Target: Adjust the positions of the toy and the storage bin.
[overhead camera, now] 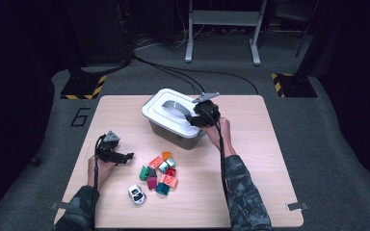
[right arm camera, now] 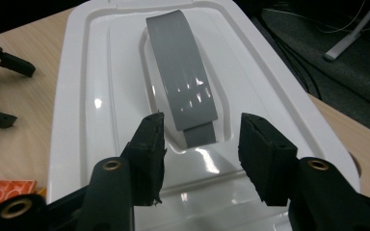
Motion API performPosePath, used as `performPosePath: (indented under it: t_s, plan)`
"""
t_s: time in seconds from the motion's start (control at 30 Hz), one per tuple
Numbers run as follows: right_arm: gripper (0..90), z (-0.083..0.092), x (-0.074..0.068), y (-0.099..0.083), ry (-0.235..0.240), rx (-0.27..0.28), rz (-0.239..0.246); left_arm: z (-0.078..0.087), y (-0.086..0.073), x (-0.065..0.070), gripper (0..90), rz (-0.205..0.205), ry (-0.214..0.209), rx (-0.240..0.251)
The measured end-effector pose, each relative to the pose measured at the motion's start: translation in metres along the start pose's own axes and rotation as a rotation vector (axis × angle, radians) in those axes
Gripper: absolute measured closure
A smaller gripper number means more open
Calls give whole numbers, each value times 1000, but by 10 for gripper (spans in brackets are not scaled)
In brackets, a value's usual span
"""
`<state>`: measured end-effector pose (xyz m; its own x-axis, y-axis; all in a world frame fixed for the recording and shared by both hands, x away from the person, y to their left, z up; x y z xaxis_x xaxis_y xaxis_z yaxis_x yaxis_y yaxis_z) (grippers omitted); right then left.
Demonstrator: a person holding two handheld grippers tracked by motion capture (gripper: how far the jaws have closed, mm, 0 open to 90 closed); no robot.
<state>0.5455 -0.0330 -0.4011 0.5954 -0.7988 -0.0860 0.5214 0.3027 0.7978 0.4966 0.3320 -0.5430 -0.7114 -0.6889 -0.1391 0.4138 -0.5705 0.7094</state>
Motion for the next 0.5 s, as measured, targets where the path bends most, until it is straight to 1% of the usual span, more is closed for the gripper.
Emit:
performPosePath:
  t_s: [0.03, 0.07, 0.1, 0.13, 0.17, 0.2, 0.23, 0.27, 0.3, 0.37, 0.43, 0.47, 0.5]
  plan:
    - [535, -2, -1, 2, -1, -7, 20, 0, 0, 0, 36, 0, 0, 0]
    - [555, -6, -3, 4, 3, -27, 4, 0, 0, 0, 36, 3, 1, 3]
    - [555, -6, -3, 4, 3, -27, 4, 0, 0, 0, 36, 3, 1, 3]
    - [556, -9, -1, 6, 10, -29, 30, 0, 0, 0, 36, 3, 0, 3]
    - [564, -12, -1, 7, 5, -37, 37, 0, 0, 0, 36, 3, 0, 3]
    - [568, -14, -1, 9, 12, -44, 34, 0, 0, 0, 36, 3, 0, 3]
    - [584, -15, -2, 10, 9, -50, 33, 0, 0, 0, 37, 3, 0, 3]
    - [625, -18, -3, 10, 15, -47, 48, 0, 0, 0, 37, 3, 0, 3]
    - [630, -18, -5, 10, 10, -51, 32, 0, 0, 0, 37, 3, 0, 3]
    - [639, -18, -4, 10, 11, -53, 60, 0, 0, 0, 37, 3, 0, 3]
    - [643, -17, -4, 10, 6, -59, 55, 0, 0, 0, 37, 3, 0, 3]
    - [645, -16, -4, 10, 3, -61, 65, 0, 0, 0, 37, 3, 0, 3]
    - [645, -16, -4, 10, 3, -61, 65, 0, 0, 0, 37, 3, 0, 3]
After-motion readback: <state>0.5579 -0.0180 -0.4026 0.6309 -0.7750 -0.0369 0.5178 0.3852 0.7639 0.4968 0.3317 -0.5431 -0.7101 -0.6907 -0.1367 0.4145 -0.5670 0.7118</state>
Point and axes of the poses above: each handheld gripper's, and its own axes: z roughly backward along the jaws, y roughly out of its top, x roughly to its right, the point moved 2 cm from there along -z, roughly forward along the jaws, and after that the axes turned 11 degrees about -z, right-handed, at the moved point
